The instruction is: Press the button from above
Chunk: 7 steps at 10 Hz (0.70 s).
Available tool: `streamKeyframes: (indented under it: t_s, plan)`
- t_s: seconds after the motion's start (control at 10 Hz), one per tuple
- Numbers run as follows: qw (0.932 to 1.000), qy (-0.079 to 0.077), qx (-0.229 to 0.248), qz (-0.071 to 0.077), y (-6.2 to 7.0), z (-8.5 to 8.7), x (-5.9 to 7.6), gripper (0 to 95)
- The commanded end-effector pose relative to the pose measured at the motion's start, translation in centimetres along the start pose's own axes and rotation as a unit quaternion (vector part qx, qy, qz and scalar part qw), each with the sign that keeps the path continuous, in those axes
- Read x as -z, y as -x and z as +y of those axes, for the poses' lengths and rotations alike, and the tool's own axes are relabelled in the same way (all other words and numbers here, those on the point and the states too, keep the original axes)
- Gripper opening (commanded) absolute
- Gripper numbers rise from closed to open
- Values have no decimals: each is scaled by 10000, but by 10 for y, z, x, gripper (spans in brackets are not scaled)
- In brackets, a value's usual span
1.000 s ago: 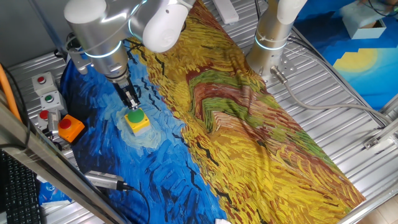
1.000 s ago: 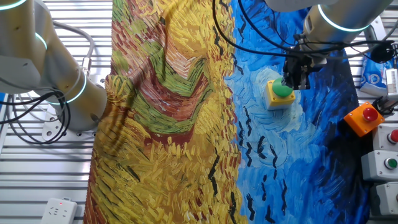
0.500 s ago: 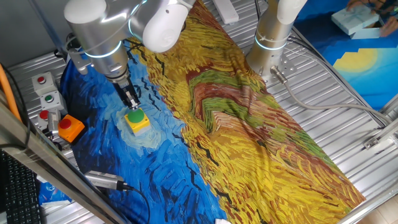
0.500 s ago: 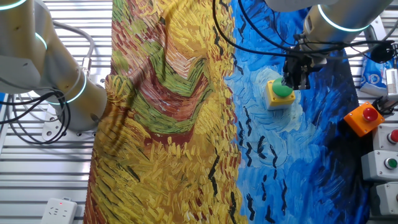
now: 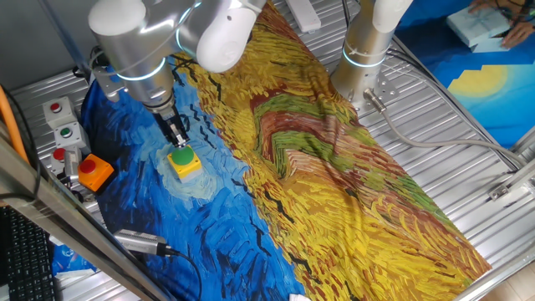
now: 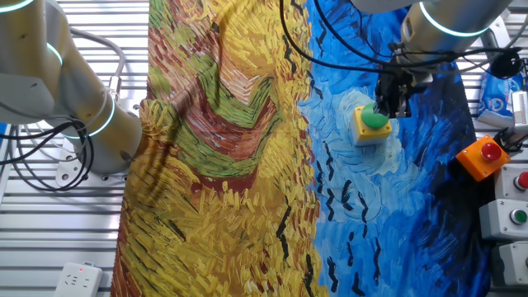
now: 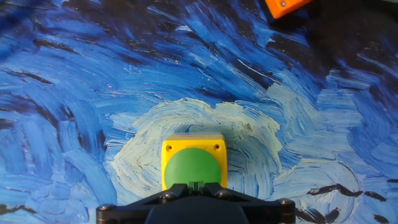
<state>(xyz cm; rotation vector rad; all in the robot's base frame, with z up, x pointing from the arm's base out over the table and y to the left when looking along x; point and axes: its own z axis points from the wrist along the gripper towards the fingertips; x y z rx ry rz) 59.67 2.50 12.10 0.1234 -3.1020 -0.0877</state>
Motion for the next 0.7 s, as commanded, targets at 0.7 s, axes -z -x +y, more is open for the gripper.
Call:
streamKeyframes:
  t_s: [0.7]
  plan:
    - [10000,5,91,-42,0,0,0,0]
